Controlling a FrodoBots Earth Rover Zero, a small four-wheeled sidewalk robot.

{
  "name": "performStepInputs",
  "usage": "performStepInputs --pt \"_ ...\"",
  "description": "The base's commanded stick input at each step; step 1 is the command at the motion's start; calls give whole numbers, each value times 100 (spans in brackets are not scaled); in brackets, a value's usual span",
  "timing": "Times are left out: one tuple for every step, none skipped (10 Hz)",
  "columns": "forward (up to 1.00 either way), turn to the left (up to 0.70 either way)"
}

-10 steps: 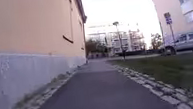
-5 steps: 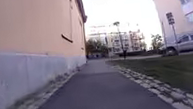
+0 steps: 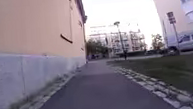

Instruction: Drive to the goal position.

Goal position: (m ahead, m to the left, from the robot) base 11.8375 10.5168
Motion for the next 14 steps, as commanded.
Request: performStepInputs --pt "50 0" --pt "50 0" --pt "50 0" --pt "50 0" --pt "50 0" --pt "50 0" --pt "50 0" --pt "50 0" --pt "50 0" --pt "50 0" --pt "50 0" --pt "50 0" --pt "50 0" --pt "50 0"
